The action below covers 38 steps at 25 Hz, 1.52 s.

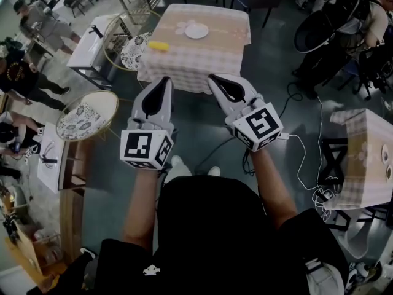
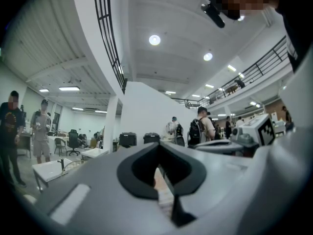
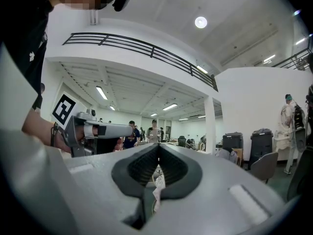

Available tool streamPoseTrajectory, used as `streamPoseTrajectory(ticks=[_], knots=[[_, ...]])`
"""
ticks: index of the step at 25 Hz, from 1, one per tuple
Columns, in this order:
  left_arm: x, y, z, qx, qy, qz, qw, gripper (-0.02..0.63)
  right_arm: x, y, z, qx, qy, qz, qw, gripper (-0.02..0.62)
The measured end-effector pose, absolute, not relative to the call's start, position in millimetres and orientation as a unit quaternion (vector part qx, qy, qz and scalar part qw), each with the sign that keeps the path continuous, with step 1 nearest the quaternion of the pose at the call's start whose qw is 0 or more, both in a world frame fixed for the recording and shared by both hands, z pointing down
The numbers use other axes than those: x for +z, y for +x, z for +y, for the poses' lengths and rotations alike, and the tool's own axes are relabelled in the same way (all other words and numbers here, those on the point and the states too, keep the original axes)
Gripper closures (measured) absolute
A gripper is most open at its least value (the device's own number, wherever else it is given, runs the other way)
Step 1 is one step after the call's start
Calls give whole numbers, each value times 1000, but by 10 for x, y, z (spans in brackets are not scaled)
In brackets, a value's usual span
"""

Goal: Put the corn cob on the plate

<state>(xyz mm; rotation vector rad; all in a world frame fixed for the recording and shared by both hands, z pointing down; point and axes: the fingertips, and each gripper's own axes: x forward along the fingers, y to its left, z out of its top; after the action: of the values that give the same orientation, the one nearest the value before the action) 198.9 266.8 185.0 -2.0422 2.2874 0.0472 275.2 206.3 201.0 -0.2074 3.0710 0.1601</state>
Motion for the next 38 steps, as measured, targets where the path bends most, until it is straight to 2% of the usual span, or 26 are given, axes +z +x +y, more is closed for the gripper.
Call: streamPoseTrajectory(ticks=[15, 38], knots=[[1947, 1882, 2456, 1, -672, 740, 26, 597, 2114, 2724, 1783, 48, -76, 996, 16, 594], [1981, 924, 1886, 27, -692, 721, 19, 597, 2158, 1740, 1285, 44, -78, 996, -5, 594]])
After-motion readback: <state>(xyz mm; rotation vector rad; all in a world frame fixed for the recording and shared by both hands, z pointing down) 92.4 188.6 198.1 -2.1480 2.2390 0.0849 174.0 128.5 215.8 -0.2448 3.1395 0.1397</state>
